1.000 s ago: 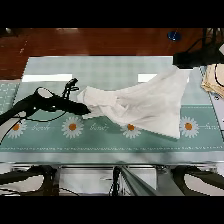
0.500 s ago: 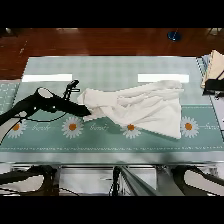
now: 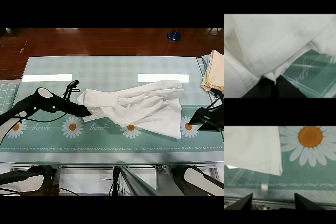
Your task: Fold the shirts.
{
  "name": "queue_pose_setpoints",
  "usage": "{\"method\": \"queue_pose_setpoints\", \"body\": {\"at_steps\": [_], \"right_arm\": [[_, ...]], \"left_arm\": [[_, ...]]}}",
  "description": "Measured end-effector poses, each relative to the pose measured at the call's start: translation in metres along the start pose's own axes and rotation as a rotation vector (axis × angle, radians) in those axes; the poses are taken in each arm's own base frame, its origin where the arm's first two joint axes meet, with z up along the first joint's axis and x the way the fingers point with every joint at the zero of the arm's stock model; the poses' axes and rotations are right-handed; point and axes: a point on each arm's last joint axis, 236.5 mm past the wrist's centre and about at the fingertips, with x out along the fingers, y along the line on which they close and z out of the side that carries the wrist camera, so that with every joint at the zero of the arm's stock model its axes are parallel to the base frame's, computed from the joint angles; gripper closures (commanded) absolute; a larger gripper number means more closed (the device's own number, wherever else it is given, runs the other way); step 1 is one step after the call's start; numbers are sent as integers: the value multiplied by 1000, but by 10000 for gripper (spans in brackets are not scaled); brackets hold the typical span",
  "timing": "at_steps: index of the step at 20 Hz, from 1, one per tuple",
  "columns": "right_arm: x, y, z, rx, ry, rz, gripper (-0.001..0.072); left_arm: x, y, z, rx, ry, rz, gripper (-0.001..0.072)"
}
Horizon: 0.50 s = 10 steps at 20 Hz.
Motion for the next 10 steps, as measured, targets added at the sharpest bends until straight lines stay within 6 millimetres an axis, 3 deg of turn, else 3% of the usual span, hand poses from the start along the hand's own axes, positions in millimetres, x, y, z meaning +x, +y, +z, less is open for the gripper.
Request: {"method": "queue_pose_setpoints", "body": {"at_steps": [6, 10], "right_arm": [[39, 5, -26, 15, 64, 67, 128], [61, 17, -23, 47, 32, 140, 135]], "left_arm": [[0, -4, -4, 1, 17, -15, 677], [0, -4, -5, 1, 21, -19, 677]]}}
